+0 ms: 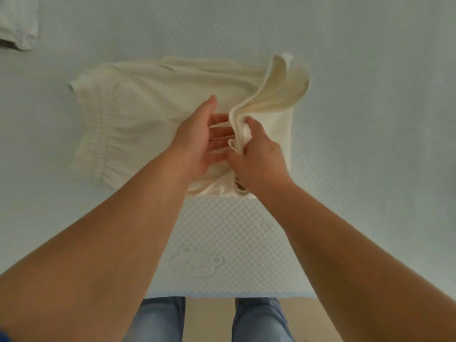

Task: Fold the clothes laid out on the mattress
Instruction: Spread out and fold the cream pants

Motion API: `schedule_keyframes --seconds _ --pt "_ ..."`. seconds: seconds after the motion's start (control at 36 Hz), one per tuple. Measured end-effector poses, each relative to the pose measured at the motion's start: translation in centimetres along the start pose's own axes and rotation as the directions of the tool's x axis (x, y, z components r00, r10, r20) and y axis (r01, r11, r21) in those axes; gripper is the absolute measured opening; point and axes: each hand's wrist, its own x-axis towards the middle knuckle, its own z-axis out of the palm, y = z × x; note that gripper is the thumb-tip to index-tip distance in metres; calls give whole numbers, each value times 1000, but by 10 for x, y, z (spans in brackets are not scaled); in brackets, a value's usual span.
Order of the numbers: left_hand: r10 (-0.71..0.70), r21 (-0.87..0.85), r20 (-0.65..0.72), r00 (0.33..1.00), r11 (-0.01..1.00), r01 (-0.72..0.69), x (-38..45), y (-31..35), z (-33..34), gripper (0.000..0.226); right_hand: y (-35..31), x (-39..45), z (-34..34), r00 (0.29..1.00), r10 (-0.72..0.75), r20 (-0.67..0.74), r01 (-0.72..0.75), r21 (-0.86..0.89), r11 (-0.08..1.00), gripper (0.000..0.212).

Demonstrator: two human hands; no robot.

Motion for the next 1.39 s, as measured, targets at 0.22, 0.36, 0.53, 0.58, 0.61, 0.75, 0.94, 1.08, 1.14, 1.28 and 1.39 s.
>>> schedule_keyframes --seconds 0.22,0.36,0.53,0.58,0.61,0.75,0.94,1.08,1.14,1.28,1.39 --pt "140 423 -93 986 902 -88 -1 -6 -20 43 -9 -15 33 998 -62 -25 65 95 993 38" --pt "391 793 -149 908 596 -126 6 -25 8 75 22 -40 19 907 -230 -354 194 -133 972 24" --pt "602 784 -153 784 557 -275 0 -25 2 57 45 -57 27 933 -328 -151 277 -281 919 43" --pt "650 770 -156 744 552 -320 -6 -24 -7 56 46 -61 34 928 -360 -93 319 -295 901 47" --pt "656 779 -155 739 541 -317 -7 -25 -12 56 46 -62 38 932 -358 -63 324 -302 896 48" --pt "636 892 -94 766 396 -219 -11 -37 -26 52 48 -64 49 938 -343 52 338 -359 870 50" --pt "708 840 -152 690 460 -288 -27 -35 -27 33 42 -68 36 925 -366 101 374 -418 828 46" --pt "636 842 -205 744 503 -198 -28 -42 -41 27 38 -72 36 932 -341 124 361 -417 834 39" --pt "646 868 -187 740 462 -184 -27 -45 -45 25 37 -71 38 932 -337 131 361 -412 837 38" --pt "729 878 -157 666 412 -244 -38 -43 -48 21 36 -67 37 913 -405 42 388 -393 834 43" --pt "808 837 -319 496 485 -253 -70 -56 -71 12 35 -63 38 921 -314 229 388 -485 784 59"
